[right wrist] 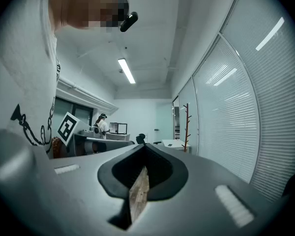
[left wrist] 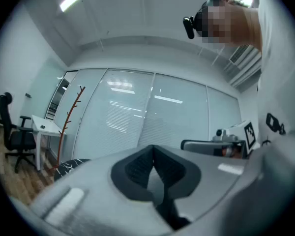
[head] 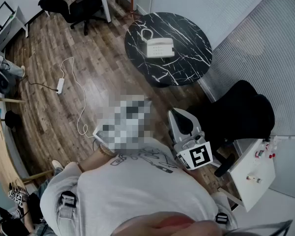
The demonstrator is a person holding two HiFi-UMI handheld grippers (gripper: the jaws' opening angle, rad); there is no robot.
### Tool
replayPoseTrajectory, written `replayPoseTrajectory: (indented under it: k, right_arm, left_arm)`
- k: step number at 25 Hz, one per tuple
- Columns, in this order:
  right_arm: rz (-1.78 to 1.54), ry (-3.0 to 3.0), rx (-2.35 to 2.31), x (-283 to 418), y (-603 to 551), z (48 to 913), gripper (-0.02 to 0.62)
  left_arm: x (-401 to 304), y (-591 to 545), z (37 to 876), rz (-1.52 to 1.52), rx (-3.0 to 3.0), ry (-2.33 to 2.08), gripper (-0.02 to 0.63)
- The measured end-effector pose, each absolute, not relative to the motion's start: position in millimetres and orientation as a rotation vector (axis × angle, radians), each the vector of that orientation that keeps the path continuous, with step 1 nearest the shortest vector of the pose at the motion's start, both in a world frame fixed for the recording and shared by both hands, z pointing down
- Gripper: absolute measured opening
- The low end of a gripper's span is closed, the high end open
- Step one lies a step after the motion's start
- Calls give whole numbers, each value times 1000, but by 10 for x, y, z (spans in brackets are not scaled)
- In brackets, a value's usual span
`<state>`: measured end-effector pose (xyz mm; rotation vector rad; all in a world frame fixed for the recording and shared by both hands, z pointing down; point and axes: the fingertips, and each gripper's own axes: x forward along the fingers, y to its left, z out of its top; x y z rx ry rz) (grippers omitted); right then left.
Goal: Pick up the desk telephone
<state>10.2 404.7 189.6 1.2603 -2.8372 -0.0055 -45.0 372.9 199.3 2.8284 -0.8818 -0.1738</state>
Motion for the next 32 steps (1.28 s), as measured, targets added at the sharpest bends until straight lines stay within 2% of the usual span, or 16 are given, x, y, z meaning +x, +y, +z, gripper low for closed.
replayPoseTrajectory:
  k: [32]
  right_arm:
    - [61, -2855, 1328, 737, 4055, 2018, 7]
  left_arm:
    - [84, 3743, 2124, -178, 2773, -958, 0]
